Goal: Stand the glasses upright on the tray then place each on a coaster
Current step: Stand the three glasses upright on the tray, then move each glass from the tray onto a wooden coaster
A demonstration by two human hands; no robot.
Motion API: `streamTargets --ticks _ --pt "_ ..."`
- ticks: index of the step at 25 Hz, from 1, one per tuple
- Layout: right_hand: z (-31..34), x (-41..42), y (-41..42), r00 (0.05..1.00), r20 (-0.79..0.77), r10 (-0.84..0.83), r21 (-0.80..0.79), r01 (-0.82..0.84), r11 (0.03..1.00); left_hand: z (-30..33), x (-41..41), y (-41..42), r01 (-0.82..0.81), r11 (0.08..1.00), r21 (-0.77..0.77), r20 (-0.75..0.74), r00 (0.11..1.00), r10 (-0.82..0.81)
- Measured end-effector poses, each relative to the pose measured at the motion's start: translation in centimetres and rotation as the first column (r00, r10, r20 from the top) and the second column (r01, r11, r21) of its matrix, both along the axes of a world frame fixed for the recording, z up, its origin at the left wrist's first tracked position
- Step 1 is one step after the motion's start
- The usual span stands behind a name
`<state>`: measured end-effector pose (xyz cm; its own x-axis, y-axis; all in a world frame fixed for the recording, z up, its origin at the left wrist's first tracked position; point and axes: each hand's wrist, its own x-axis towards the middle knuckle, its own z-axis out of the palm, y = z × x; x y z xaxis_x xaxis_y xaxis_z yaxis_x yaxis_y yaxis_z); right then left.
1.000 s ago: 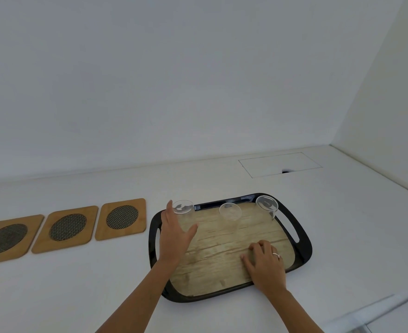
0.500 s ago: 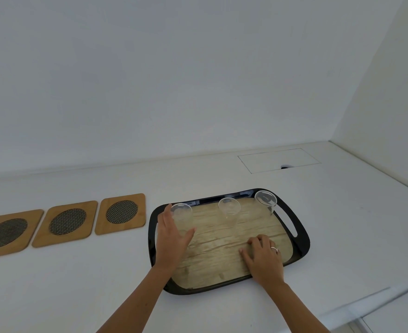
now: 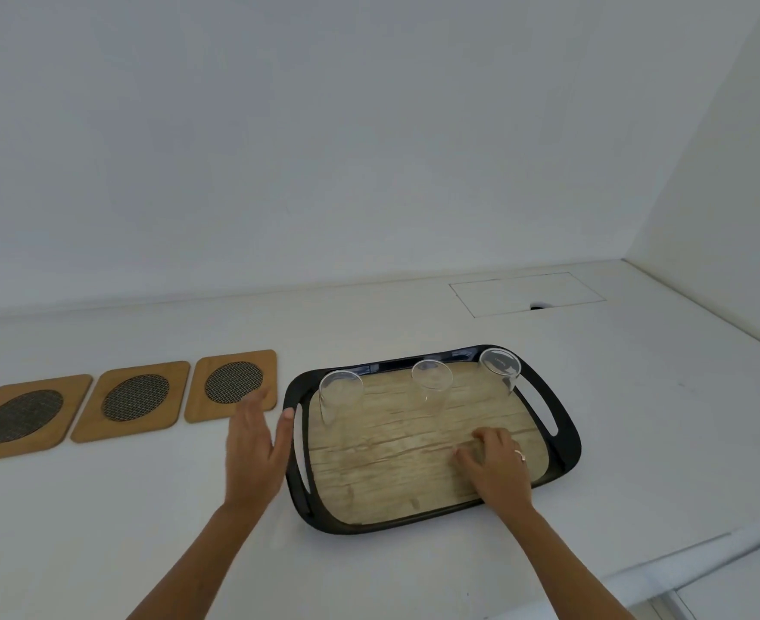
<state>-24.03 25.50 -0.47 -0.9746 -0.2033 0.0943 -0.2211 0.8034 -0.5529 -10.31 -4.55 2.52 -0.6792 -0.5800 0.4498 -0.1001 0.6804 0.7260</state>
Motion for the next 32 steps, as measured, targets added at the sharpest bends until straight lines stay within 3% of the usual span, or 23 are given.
streamTargets --ticks 3,7,13,18,22,32 --pt "1.5 -1.6 -0.2 0.962 0.191 -0.195 -0.336 0.251 0.908 -2.1 2.2 -2.1 -0.054 0.991 -0.123 0.260 0.962 0.084" --pt "2.6 -4.0 -0.3 0.922 0.243 -0.303 -0.390 0.378 0.839 -4.5 4.2 -3.1 0.046 0.974 -0.223 0.616 0.781 0.104" --pt "2.7 -6.6 -0.5 0.970 0.221 -0.098 -0.527 0.203 0.825 -4.6 4.7 -2.8 0.076 0.955 -0.288 0.639 0.758 0.133" --pt "1.8 -7.6 -0.9 0.972 0.193 -0.132 -0.440 0.206 0.874 -5.0 4.4 -2.9 0.062 0.960 -0.274 0.644 0.753 0.135" --pt "2.3 -8.5 -1.1 0.980 0.134 -0.150 -0.459 0.195 0.867 -5.2 4.3 -3.2 0.068 0.959 -0.275 0.654 0.745 0.134" --pt "12.8 -10.9 -7.1 0.998 -0.033 0.051 -0.557 -0.061 0.828 -6.2 4.2 -3.3 0.044 0.960 -0.276 0.636 0.757 0.148"
